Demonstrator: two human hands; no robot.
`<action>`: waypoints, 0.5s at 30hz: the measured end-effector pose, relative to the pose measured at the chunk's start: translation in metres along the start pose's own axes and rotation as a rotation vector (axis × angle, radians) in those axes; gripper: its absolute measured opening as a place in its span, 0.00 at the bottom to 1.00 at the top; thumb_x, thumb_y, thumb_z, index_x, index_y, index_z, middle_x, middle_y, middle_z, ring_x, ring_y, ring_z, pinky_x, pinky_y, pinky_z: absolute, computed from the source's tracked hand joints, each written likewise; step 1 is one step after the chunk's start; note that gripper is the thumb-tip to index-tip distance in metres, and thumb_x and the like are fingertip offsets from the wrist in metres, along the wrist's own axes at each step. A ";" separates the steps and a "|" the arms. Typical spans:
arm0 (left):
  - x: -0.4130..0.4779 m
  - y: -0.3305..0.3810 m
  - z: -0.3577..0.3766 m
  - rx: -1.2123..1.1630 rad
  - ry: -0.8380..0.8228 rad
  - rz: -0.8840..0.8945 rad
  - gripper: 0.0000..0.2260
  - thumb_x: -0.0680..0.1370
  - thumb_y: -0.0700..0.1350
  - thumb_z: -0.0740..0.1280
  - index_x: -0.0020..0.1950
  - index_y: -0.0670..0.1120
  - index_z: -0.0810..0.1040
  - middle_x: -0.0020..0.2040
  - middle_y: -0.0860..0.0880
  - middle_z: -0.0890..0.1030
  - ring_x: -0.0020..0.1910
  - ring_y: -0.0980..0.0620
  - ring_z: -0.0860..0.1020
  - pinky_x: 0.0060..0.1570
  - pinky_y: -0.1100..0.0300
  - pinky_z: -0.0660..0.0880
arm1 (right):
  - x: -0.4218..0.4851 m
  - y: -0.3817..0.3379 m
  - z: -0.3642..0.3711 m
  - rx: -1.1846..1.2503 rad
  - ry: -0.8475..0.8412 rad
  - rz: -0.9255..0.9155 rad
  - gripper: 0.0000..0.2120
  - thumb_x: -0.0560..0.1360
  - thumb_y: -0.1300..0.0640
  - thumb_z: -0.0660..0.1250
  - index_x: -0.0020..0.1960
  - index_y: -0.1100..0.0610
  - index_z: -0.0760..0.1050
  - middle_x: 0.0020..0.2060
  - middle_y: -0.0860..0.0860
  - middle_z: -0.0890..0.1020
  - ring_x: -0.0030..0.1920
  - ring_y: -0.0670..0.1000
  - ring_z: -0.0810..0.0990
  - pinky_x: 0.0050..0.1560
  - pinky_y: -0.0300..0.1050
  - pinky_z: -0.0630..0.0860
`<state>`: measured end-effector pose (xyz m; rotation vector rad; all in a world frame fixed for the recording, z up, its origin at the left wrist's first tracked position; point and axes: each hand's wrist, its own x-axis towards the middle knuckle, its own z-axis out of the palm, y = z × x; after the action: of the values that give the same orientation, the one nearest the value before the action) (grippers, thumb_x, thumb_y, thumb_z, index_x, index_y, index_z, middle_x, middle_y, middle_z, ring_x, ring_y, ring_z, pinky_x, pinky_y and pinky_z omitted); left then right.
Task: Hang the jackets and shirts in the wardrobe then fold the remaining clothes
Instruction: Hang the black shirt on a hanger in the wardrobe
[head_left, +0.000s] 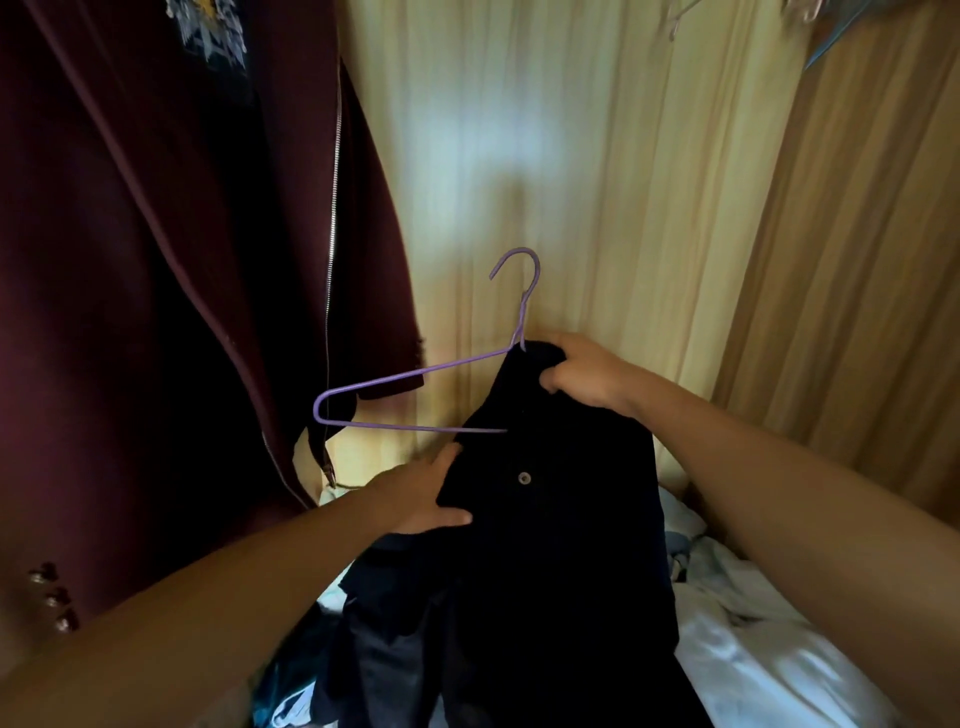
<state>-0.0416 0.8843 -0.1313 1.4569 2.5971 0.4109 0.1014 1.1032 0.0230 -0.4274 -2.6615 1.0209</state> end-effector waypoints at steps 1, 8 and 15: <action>0.002 -0.001 0.002 -0.117 -0.028 -0.017 0.49 0.72 0.63 0.72 0.81 0.59 0.41 0.75 0.51 0.68 0.67 0.47 0.75 0.61 0.54 0.75 | -0.002 -0.001 -0.002 0.021 0.016 -0.008 0.19 0.66 0.62 0.66 0.55 0.50 0.79 0.40 0.52 0.83 0.36 0.51 0.81 0.38 0.44 0.75; 0.019 -0.017 -0.014 -0.292 0.268 -0.103 0.23 0.79 0.31 0.64 0.74 0.41 0.70 0.65 0.46 0.77 0.68 0.42 0.75 0.58 0.65 0.68 | -0.018 0.009 -0.021 -0.084 0.094 -0.078 0.16 0.73 0.63 0.64 0.59 0.52 0.78 0.46 0.52 0.83 0.45 0.51 0.81 0.46 0.45 0.77; 0.010 -0.042 -0.107 -0.297 0.667 -0.205 0.09 0.81 0.36 0.64 0.49 0.48 0.81 0.46 0.43 0.85 0.49 0.43 0.83 0.52 0.53 0.77 | -0.027 0.026 -0.035 -0.435 0.065 -0.131 0.18 0.80 0.54 0.62 0.69 0.53 0.68 0.46 0.51 0.80 0.47 0.53 0.80 0.53 0.52 0.78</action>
<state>-0.1072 0.8538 -0.0412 1.0625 2.9307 1.3841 0.1434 1.1332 0.0272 -0.3540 -2.7998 0.3790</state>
